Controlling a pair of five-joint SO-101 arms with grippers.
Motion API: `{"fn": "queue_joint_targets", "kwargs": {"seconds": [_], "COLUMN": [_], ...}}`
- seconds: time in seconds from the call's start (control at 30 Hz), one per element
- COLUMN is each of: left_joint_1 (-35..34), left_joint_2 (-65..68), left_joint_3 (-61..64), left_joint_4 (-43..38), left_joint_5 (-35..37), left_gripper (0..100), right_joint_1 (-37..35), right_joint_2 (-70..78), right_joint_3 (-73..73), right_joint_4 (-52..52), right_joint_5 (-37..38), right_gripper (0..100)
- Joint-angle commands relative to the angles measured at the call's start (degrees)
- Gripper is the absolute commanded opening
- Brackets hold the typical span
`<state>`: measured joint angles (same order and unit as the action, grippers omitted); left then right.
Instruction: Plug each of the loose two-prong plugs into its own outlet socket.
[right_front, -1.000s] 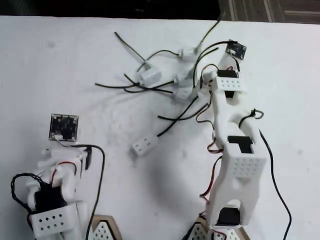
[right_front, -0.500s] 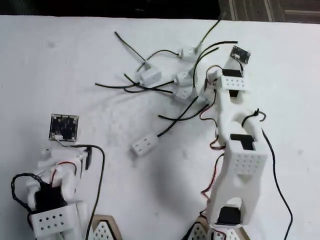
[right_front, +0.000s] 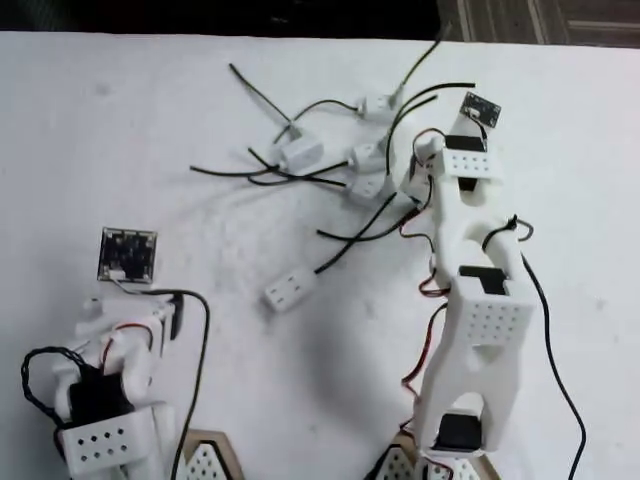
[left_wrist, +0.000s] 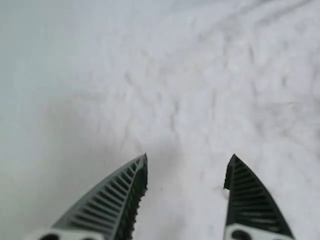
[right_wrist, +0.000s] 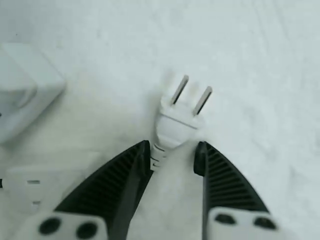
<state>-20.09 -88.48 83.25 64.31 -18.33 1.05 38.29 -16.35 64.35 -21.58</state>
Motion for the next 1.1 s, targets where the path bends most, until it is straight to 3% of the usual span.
{"fn": "queue_joint_targets", "kwargs": {"seconds": [0.0, 0.07, 0.23, 0.47, 0.7, 0.9, 1.07], "left_joint_1": [-0.5, -0.5, -0.5, -0.5, -0.5, -0.4, -0.4], "left_joint_2": [-0.5, -0.5, -0.5, -0.6, -0.6, -0.6, -0.6], "left_joint_3": [-0.3, -0.2, 0.1, 0.4, 0.4, 0.4, 0.4], "left_joint_4": [0.2, 0.2, -0.1, -0.3, -0.3, -0.3, -0.3], "left_joint_5": [-0.4, -0.4, -0.4, -0.4, -0.4, -0.4, -0.4], "left_gripper": [26, 26, 26, 26, 26, 26, 26], "right_joint_1": [1.0, 2.7, 8.4, 16.9, 27.0, 32.8, 37.1], "right_joint_2": [0.8, 0.0, -3.7, -9.9, -13.8, -16.6, -21.1], "right_joint_3": [-1.0, -1.0, -0.9, -0.9, -1.0, -1.0, -0.6], "right_joint_4": [1.5, 2.9, 10.5, 20.5, 20.0, 15.3, 16.3], "right_joint_5": [-0.4, -0.3, -0.2, 5.6, 10.1, 11.1, 16.4], "right_gripper": [10.1, 1.7, 1.3, 1.7, 1.7, 1.7, 1.7]}}
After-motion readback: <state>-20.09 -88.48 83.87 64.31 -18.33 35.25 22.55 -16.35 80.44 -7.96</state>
